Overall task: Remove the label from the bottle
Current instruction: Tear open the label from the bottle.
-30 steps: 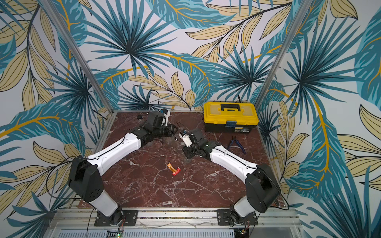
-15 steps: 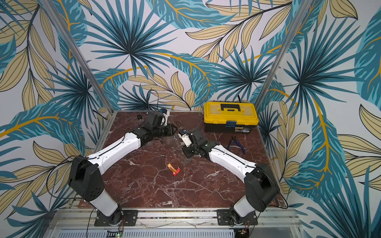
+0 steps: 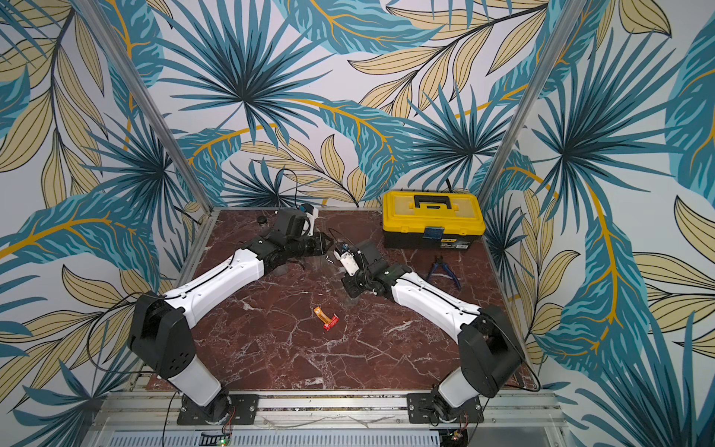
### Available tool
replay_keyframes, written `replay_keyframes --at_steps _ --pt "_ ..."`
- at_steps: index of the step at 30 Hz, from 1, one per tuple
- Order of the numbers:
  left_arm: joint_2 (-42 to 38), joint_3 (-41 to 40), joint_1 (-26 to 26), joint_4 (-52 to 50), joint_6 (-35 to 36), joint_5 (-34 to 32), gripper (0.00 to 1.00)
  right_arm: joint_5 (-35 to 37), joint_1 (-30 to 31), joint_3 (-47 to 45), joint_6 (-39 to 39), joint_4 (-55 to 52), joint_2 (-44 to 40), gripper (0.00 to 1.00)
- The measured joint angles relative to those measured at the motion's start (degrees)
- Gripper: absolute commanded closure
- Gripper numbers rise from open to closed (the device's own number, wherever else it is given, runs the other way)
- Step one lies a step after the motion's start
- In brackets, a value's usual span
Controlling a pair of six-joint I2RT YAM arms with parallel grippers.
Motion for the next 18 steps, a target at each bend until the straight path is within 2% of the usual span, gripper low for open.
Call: replay_keyframes --at_steps 3,18 --pt "0.0 0.0 0.1 0.0 0.0 0.1 1.00 0.4 0.1 0.0 -0.2 0.0 0.0 1.00" --pt "0.0 0.0 0.2 -0.1 0.9 1.6 1.00 2.8 0.1 0.0 -0.2 0.1 0.0 1.00"
